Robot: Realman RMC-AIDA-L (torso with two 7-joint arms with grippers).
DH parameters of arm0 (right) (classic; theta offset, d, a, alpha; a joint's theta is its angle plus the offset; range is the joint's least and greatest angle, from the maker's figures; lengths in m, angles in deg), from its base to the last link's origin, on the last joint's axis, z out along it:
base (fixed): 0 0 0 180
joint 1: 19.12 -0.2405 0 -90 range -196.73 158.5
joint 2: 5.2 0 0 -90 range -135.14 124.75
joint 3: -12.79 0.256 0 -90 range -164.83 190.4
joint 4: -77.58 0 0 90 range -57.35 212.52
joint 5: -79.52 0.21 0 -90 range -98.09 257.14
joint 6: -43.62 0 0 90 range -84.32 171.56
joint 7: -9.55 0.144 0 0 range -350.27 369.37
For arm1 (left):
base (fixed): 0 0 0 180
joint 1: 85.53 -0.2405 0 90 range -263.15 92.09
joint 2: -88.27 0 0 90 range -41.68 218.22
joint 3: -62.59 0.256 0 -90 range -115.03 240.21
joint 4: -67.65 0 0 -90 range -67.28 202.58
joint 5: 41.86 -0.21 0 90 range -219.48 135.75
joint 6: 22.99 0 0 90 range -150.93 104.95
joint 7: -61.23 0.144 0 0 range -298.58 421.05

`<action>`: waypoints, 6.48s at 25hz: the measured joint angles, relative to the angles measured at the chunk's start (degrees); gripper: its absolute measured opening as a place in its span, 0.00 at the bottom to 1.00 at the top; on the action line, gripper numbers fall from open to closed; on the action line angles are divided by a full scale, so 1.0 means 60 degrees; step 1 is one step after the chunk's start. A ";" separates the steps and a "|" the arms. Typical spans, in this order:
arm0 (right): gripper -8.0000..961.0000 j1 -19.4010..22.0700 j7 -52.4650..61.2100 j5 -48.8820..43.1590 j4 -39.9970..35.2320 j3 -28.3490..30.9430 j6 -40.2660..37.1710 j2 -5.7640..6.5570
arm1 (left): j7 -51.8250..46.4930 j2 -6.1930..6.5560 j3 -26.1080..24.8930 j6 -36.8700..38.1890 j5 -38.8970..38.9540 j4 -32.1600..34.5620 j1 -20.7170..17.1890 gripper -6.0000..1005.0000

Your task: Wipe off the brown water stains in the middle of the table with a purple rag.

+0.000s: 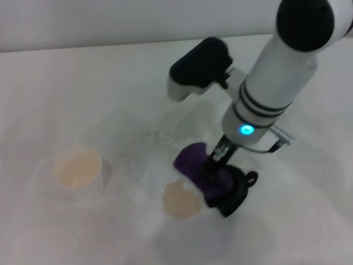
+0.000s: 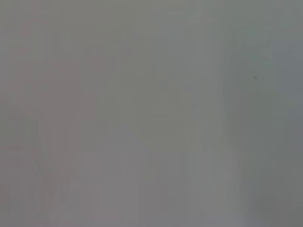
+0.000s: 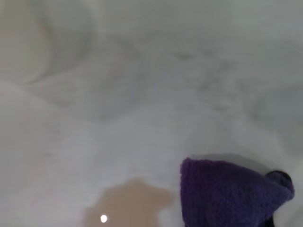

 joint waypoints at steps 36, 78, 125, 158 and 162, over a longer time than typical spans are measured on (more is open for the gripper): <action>0.11 -0.0118 0.1560 -0.0836 -0.0889 -0.0903 0.0422 0.0039 | 0.0380 -0.0029 0.0102 0.0481 0.0036 0.0046 -0.0247 0.87; 0.11 0.0022 0.0924 -0.1314 -0.0407 -0.0153 0.0034 0.0076 | 0.0630 -0.0044 0.0029 0.0422 0.0078 0.0649 -0.0502 0.87; 0.40 0.1643 -0.3746 -0.0430 -0.0880 0.6141 -0.0412 0.0143 | 0.0777 0.0001 0.0013 0.0148 0.0354 0.0967 0.0140 0.87; 0.41 0.3574 -1.9508 1.0114 0.5557 1.3938 -0.3777 0.0199 | 0.2931 -0.0064 -0.0022 -0.0589 0.2799 0.2046 0.0335 0.87; 0.57 0.3757 -2.1630 1.1854 0.6278 1.4022 -0.3615 0.0208 | 0.3575 -0.0063 -0.0030 -0.0611 0.3483 0.2492 0.0281 0.87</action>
